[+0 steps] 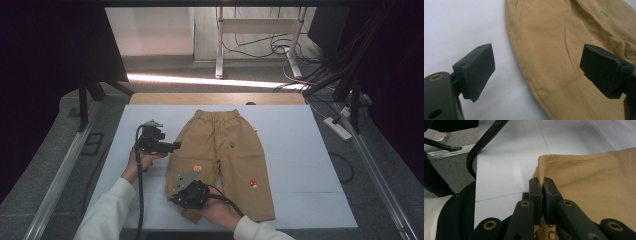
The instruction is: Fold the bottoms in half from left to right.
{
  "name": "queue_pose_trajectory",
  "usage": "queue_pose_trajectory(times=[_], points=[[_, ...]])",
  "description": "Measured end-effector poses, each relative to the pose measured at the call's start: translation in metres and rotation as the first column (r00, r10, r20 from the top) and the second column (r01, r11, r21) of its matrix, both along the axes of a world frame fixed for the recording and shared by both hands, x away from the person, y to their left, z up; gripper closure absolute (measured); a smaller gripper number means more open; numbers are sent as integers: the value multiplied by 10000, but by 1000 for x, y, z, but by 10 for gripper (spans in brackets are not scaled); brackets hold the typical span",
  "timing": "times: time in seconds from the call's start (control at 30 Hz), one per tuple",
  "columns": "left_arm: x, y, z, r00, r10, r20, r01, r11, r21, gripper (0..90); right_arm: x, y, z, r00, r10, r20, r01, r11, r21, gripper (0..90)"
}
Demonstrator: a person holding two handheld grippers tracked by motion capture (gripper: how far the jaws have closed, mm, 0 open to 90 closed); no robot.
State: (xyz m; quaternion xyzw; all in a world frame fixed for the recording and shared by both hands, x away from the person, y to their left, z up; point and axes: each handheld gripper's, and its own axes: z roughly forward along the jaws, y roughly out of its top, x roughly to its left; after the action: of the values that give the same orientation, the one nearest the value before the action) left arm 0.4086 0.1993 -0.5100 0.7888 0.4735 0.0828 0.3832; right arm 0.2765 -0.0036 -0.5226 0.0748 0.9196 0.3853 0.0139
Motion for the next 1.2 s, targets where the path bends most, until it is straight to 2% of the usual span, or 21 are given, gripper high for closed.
queue_pose_trajectory(times=[0.07,0.33,0.47,0.53,1.2], points=[[2,-3,-2,10000,-71,-16,71,9999,148,126,0,0,0,10000,10,6,-10,10000,-21,870],[12,-10,-4,9999,-42,-106,44,9999,157,128,-1,1,0,10000,3,59,-3,10000,-5,870],[18,-14,-9,9992,-19,-388,21,10000,55,128,-1,1,0,10000,3,62,-3,10000,-7,870],[20,-15,-11,9990,-27,-457,34,9999,154,129,-1,1,-1,10000,11,65,-11,10000,0,870],[27,-18,-24,9948,150,-1007,-102,9988,488,139,-1,0,-1,10000,-15,26,15,10000,-30,870]])
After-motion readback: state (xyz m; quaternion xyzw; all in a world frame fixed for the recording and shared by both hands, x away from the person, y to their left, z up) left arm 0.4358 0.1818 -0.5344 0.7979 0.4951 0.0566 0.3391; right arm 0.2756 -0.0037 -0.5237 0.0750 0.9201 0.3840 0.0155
